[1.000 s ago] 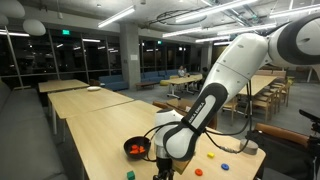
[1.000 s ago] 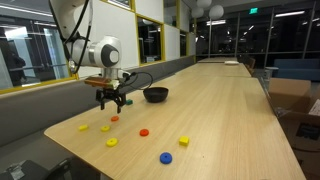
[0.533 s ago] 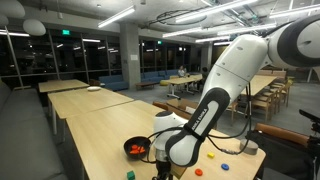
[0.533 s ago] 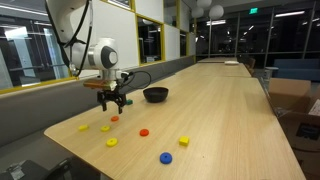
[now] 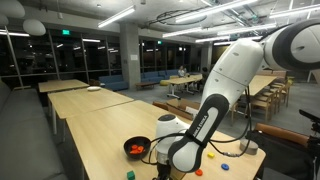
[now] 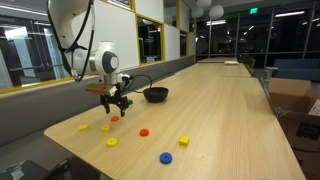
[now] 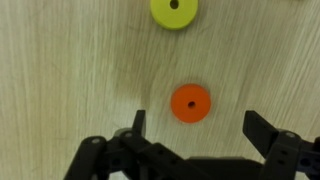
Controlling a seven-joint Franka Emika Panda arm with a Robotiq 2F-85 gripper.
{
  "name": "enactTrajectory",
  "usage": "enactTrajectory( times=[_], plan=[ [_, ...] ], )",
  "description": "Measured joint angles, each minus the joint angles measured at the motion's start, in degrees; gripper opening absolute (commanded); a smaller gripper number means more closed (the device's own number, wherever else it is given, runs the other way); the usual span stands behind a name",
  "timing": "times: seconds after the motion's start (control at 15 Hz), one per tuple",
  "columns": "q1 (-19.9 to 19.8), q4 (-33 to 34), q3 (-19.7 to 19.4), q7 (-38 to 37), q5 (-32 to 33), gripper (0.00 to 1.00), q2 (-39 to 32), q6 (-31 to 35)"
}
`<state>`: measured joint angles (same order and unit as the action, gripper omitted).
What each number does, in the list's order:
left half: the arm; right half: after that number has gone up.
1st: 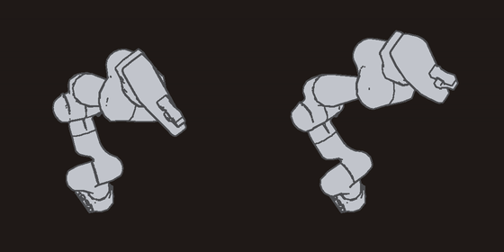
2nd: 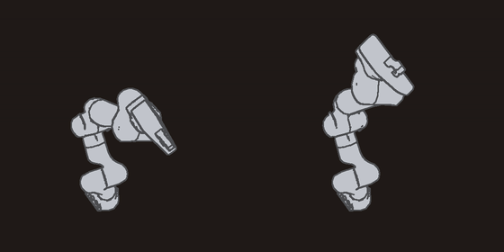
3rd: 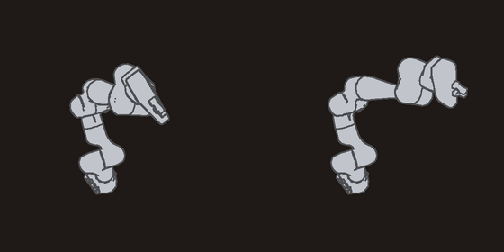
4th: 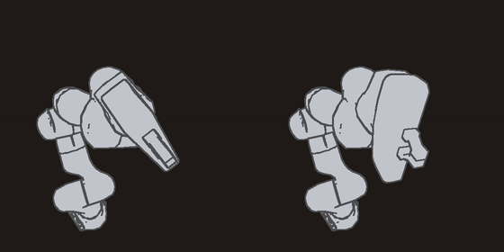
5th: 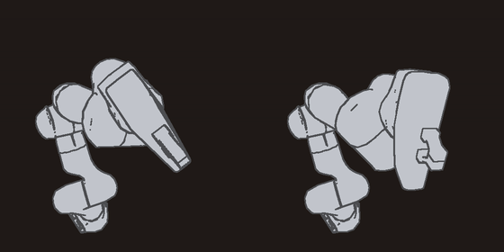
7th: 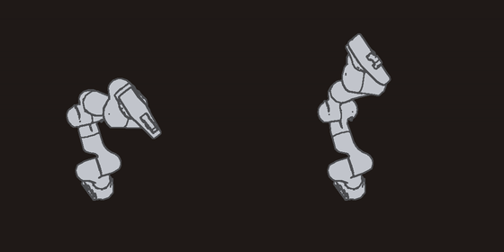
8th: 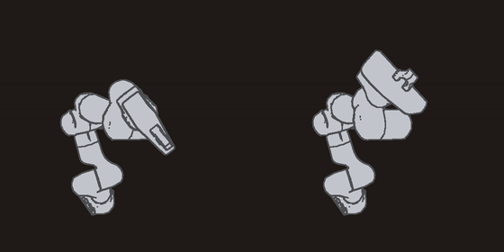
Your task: Pick up the orange objects from the table and put them in the bowl
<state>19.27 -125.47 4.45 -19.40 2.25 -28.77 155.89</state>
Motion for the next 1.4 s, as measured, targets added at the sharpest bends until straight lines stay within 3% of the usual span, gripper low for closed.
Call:
enactTrajectory(
  times=[0.33,1.4],
  plan=[
    [0.6,-1.2,-0.3,-1.1,0.0,1.00,-0.5,3.1],
    [4.0,-2.7,-3.3,-5.0,0.0,1.00,-0.5,4.4]
  ],
)
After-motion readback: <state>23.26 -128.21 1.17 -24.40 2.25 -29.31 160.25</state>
